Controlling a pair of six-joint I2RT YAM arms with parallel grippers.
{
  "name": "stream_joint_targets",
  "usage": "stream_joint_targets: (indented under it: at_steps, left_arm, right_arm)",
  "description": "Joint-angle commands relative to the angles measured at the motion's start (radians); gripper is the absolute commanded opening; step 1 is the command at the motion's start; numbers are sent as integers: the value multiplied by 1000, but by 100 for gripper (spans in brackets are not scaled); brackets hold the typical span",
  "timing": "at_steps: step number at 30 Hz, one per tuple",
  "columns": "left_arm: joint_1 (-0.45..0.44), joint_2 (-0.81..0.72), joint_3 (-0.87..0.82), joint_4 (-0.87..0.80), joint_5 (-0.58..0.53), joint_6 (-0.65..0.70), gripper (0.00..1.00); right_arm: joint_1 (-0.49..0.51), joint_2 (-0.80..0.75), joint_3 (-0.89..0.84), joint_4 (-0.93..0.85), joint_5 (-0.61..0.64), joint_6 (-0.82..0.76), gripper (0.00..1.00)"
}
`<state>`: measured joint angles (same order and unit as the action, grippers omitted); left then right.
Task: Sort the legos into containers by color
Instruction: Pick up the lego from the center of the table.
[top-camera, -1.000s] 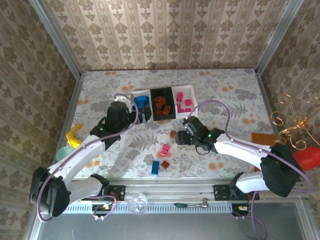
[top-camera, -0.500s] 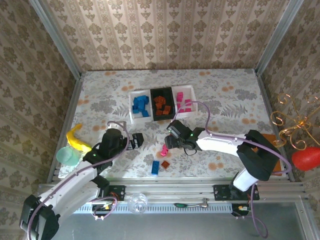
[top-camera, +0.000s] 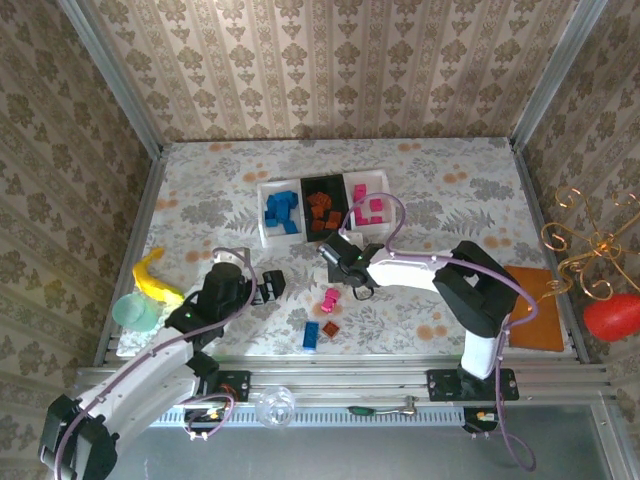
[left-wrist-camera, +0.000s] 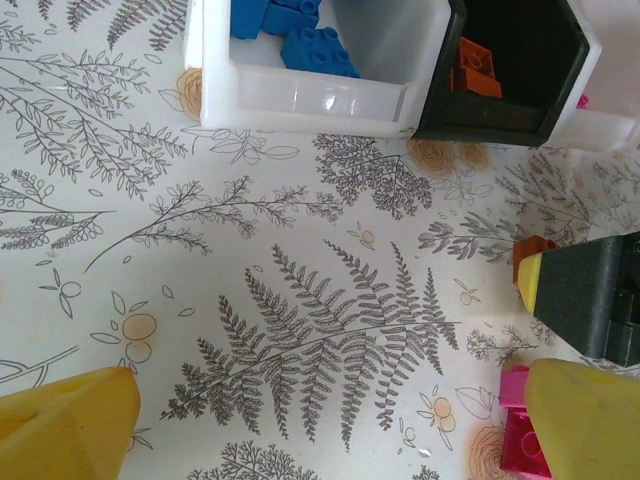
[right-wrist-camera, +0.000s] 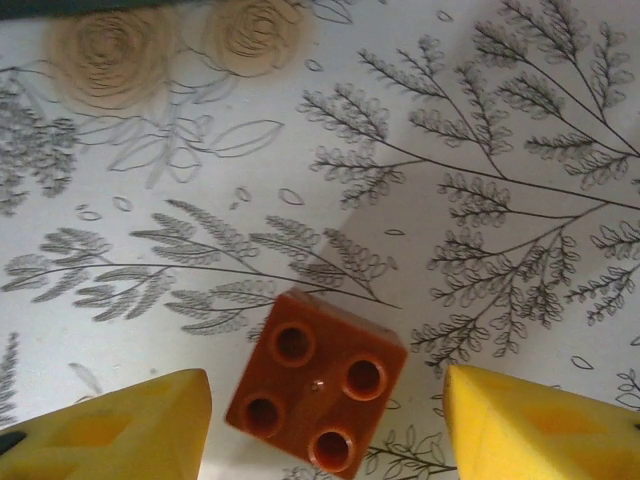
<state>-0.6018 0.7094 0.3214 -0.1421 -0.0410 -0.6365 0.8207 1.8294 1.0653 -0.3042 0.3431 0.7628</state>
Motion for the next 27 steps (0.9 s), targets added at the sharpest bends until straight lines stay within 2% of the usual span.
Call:
stream_joint_targets:
  at_steps: [1,10,16,20,23,27]
  left_arm:
    - [-4,-23,-12,-14,-3,-21,100]
    - [-4,-22,-8,-17,3,-17,100]
    - [-4,-21,-1,-27,7,-11,100]
    - [-4,-19,8,-28,7,-5,100]
    - [-4,-12,16,-25,13,-1,100]
    - [-6,1,22,-28,24,-6,100]
  right_arm:
    - [-11,35,15,-29,55,26,61]
    - [-42,25,-30,56,15,-35,34]
    - [-57,-106,-89,138,-38,-154,29]
    - [-65,-185,-64,149,-92,-238,28]
    - [-76,-175,7,140,-114,-278,28]
    - [-104,-84,145,136,-138,-305,28]
